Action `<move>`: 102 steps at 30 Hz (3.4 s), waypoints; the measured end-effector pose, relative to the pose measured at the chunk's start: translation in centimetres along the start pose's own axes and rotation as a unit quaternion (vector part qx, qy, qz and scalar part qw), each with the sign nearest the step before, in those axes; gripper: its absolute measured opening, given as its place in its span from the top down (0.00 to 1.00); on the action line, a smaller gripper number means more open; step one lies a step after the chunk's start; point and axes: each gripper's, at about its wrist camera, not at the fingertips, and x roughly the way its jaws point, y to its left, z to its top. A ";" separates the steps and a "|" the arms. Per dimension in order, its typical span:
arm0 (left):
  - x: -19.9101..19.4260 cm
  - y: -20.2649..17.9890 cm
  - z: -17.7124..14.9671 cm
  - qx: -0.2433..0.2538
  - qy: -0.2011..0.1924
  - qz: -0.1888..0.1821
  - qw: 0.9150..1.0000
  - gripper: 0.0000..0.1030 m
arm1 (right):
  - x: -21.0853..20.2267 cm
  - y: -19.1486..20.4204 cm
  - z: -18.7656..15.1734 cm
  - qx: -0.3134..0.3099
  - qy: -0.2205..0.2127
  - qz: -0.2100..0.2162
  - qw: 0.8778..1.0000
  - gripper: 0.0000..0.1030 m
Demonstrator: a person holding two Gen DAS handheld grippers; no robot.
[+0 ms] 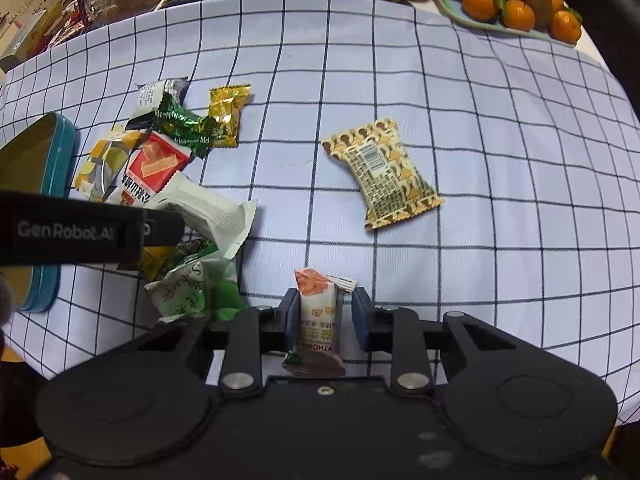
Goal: Organize snacks
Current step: 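Close the right gripper on the small white packet while the left gripper grasps the red packet, then carry both held packets over the gold tin tray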
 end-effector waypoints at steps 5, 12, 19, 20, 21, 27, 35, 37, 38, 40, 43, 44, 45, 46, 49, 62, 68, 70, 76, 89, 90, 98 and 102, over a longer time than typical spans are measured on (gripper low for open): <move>-1.0 2.3 1.6 -0.041 -0.018 -0.005 0.999 0.47 | -1.0 -1.6 0.8 0.031 -0.029 -0.002 0.999 0.71; -0.8 5.2 2.9 -0.097 -0.020 0.004 0.995 0.47 | -1.2 -1.7 1.3 0.039 -0.031 0.002 0.999 0.71; 0.2 2.9 2.8 -0.034 -0.018 0.022 0.999 0.47 | -1.2 -1.5 1.1 0.041 -0.027 0.011 0.999 0.71; 0.3 2.4 2.7 -0.021 -0.022 0.032 0.999 0.47 | -1.2 -1.5 1.1 0.041 -0.027 0.013 0.999 0.71; 0.5 1.9 2.6 -0.009 -0.025 0.042 0.999 0.47 | -1.2 -1.5 1.1 0.042 -0.027 0.014 0.999 0.71; 2.5 0.9 2.5 0.028 -0.019 0.087 0.996 0.47 | -1.4 -1.9 1.0 0.047 -0.024 0.023 0.998 0.71; 3.7 -0.9 2.0 0.058 -0.003 0.079 0.995 0.47 | -1.8 -2.2 0.7 0.053 -0.024 0.033 0.998 0.70; 3.8 -1.3 2.0 0.061 0.001 0.068 0.996 0.47 | -1.9 -2.4 0.6 0.057 -0.024 0.034 0.998 0.70; 3.9 -1.5 2.1 0.065 0.001 0.067 0.996 0.47 | -1.9 -2.5 0.6 0.058 -0.023 0.035 0.997 0.70; 4.0 -1.7 2.2 0.067 0.000 0.070 0.995 0.47 | -1.9 -2.6 0.6 0.063 -0.023 0.036 0.997 0.70; 4.3 -1.3 2.5 0.054 0.001 0.069 0.996 0.47 | -1.9 -2.8 0.7 0.068 -0.022 0.039 0.997 0.70; 4.3 -1.1 2.6 0.047 0.002 0.065 0.997 0.47 | -1.9 -2.9 0.7 0.070 -0.021 0.040 0.997 0.70; 4.3 -0.9 2.8 0.036 0.004 0.061 0.997 0.47 | -1.9 -3.0 0.7 0.072 -0.021 0.041 0.996 0.70; 4.3 -0.7 2.9 0.029 0.005 0.058 0.998 0.47 | -1.9 -3.0 0.7 0.074 -0.021 0.042 0.996 0.70; 4.2 -0.6 2.8 0.017 0.005 0.061 0.998 0.49 | -2.0 -3.0 0.9 0.079 -0.022 0.042 0.996 0.70; 0.7 1.4 1.8 -0.017 -0.023 0.034 0.999 0.58 | -4.2 -2.5 3.0 0.134 -0.041 0.058 0.988 0.70; -2.4 3.8 1.9 -0.044 -0.049 0.018 0.998 0.58 | -4.6 -1.2 4.0 0.153 -0.046 0.067 0.985 0.70; -2.9 4.5 2.2 -0.054 -0.057 0.021 0.997 0.58 | -4.7 -0.3 4.4 0.155 -0.045 0.073 0.984 0.70; -4.4 8.1 2.1 -0.093 -0.077 0.049 0.992 0.58 | -4.6 3.9 5.9 0.140 -0.050 0.091 0.985 0.70; -6.5 16.9 0.4 -0.183 -0.083 0.106 0.974 0.58 | -3.9 14.4 6.8 0.032 -0.066 0.149 0.986 0.70; -6.6 17.4 0.3 -0.189 -0.082 0.110 0.972 0.58 | -3.8 15.1 6.7 0.022 -0.068 0.153 0.986 0.70; -7.5 20.4 -0.8 -0.216 -0.093 0.159 0.959 0.58 | -3.7 20.2 5.5 -0.041 -0.070 0.187 0.979 0.70; -7.5 21.6 -1.1 -0.223 -0.090 0.179 0.954 0.57 | -3.8 21.7 4.8 -0.069 -0.080 0.196 0.975 0.70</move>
